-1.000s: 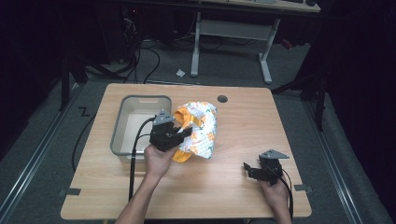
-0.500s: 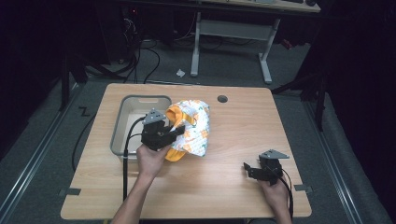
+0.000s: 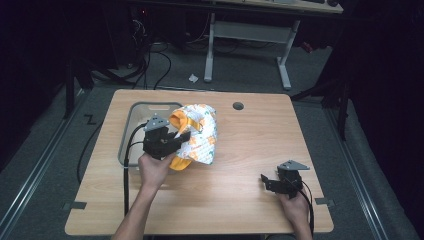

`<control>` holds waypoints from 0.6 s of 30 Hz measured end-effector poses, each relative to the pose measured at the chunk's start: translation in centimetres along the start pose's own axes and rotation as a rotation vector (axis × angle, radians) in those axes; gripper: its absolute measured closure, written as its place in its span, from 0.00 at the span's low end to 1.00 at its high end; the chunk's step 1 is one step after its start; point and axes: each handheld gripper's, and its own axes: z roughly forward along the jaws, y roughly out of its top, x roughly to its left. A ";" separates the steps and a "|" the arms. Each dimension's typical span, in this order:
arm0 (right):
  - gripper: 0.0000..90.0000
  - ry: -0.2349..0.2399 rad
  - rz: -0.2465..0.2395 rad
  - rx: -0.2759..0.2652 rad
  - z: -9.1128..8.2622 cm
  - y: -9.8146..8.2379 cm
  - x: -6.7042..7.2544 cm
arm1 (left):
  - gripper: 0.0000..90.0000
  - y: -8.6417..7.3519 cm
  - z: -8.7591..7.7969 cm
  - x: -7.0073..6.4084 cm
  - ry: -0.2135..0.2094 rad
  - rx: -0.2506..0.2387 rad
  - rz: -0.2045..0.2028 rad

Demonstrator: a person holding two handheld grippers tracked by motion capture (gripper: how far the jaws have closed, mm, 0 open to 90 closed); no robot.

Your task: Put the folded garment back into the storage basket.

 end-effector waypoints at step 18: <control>0.26 0.000 0.000 0.000 0.0 0.0 0.0 | 0.86 0.1 -2.1 2.2 0.076 -0.026 -0.013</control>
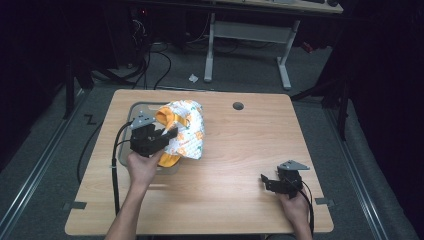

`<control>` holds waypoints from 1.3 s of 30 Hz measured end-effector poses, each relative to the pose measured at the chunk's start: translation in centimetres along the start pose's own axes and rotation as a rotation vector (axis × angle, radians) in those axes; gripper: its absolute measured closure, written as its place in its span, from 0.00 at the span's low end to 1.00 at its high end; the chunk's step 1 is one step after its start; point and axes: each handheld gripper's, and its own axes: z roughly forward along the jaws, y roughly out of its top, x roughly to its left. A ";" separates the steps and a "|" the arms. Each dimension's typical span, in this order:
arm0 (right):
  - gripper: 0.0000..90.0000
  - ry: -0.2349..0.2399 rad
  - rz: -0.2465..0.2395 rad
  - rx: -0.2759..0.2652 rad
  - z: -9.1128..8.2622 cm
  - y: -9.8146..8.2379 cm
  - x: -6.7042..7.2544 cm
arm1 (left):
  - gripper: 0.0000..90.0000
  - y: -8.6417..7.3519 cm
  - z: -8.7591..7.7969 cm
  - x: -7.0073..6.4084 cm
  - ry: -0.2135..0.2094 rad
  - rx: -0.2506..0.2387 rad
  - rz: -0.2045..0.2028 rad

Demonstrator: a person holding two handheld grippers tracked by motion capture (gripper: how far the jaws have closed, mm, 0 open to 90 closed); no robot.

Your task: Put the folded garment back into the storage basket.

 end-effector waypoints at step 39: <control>0.26 -0.001 0.001 0.001 0.0 0.0 0.0 | 0.86 -0.8 -1.5 4.9 0.096 0.035 -0.044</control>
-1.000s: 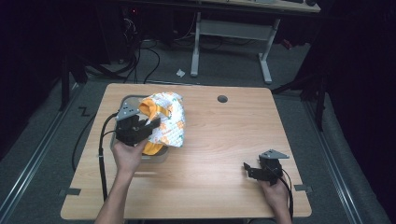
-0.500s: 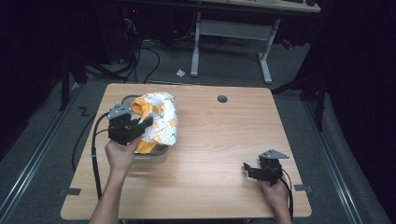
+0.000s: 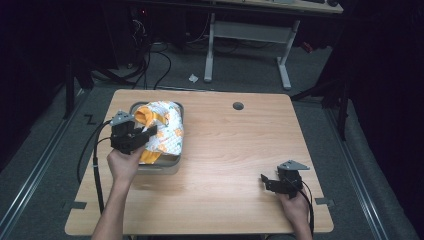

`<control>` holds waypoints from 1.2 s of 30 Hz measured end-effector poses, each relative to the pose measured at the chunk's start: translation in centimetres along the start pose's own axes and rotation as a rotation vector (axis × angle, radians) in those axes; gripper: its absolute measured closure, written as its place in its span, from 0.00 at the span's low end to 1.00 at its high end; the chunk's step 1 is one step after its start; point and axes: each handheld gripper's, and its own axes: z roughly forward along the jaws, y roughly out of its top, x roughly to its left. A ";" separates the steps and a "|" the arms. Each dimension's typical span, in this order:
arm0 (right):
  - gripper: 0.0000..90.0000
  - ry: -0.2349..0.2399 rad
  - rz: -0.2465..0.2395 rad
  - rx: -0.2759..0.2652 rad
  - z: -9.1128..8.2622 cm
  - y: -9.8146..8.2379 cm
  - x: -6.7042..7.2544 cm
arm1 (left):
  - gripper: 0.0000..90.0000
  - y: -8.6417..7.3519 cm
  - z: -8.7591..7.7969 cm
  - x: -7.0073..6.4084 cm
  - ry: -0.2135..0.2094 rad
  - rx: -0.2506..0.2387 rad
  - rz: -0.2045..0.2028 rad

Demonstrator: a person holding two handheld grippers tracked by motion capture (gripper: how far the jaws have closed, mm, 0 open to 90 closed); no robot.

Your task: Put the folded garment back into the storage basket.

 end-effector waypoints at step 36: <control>0.26 0.000 0.000 0.000 0.0 0.0 0.0 | 0.86 -0.7 3.9 2.9 0.060 0.139 -0.031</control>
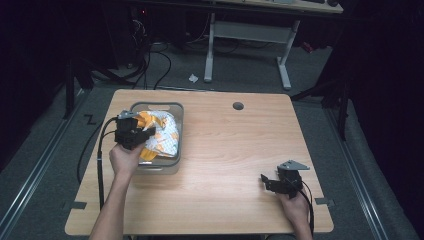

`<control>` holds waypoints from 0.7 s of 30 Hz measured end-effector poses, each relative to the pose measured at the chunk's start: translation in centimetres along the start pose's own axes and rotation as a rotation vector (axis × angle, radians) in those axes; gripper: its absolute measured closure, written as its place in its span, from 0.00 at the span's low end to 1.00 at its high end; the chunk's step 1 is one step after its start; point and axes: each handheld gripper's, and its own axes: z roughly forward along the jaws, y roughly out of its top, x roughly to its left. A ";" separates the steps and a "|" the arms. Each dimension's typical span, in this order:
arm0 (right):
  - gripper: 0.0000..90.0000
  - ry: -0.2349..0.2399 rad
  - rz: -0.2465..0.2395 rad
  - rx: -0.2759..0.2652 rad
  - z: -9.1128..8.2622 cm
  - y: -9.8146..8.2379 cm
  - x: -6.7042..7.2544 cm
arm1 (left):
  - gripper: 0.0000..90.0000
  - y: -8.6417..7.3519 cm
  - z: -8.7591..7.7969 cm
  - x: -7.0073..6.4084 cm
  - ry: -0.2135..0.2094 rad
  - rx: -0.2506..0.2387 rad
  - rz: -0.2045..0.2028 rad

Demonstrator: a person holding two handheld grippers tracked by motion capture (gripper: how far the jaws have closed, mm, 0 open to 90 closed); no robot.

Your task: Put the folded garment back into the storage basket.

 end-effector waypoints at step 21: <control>0.26 0.000 0.000 0.000 0.0 0.0 0.0 | 0.79 -0.2 3.6 0.3 0.092 0.172 0.017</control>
